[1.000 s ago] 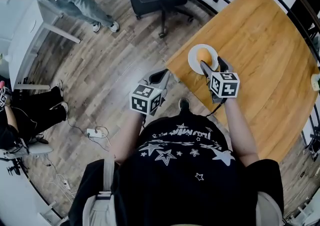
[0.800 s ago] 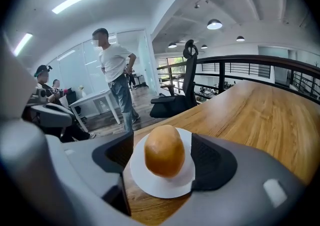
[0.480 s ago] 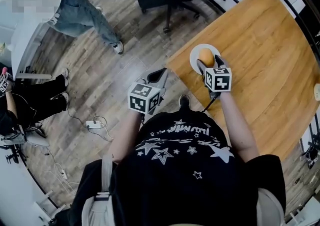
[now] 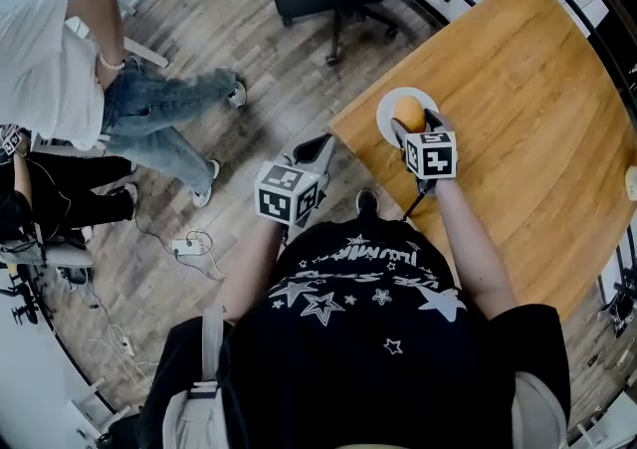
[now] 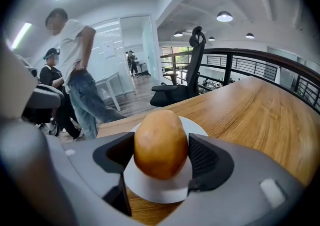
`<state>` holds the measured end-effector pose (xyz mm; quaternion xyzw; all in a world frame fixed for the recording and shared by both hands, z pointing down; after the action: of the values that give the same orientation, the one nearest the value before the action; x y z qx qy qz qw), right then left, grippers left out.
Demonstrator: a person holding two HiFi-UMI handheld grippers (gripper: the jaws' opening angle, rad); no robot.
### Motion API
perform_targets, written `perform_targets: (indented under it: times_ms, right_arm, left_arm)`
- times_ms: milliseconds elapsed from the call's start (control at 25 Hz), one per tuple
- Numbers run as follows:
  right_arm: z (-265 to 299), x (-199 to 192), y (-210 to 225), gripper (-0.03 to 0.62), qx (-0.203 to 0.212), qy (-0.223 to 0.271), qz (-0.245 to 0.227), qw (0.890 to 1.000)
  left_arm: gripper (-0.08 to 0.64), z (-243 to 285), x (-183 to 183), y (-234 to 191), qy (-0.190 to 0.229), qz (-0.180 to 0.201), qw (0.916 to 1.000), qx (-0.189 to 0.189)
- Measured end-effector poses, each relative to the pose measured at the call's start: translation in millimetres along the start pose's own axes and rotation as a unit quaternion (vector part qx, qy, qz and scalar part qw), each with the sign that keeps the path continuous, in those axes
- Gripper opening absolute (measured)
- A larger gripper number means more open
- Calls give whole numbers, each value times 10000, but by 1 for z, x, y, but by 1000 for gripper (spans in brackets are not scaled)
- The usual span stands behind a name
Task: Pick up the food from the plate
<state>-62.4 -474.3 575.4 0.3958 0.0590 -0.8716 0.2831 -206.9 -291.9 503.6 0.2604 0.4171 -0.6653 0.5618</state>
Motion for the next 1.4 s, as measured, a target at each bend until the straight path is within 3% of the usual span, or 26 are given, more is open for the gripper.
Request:
perform_targets:
  times_ms: [600, 1120, 1400]
  right_arm:
    - [-19, 8, -5, 336, -37, 255, 99, 9996]
    - [-72, 6, -45, 334, -355, 750, 275, 9962]
    - [-103, -13, -88, 334, -512, 925, 448, 9934]
  left_arm:
    - [2, -20, -13, -4, 111, -51, 9999, 37]
    - [2, -65, -41, -12, 193, -16, 9995, -256]
    - [2, -113, -74, -18, 145, -59, 9993, -333]
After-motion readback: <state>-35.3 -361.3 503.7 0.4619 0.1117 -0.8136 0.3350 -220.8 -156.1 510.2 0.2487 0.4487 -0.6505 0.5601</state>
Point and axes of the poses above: the fingertips, and each gripper's own axes: z forward along the fingers, y to its right, x out of its top, the point moved 6 cm from there along -z, backward along the fingers, and after that the axes turned 1 degree about y, right-handed, at the moved point
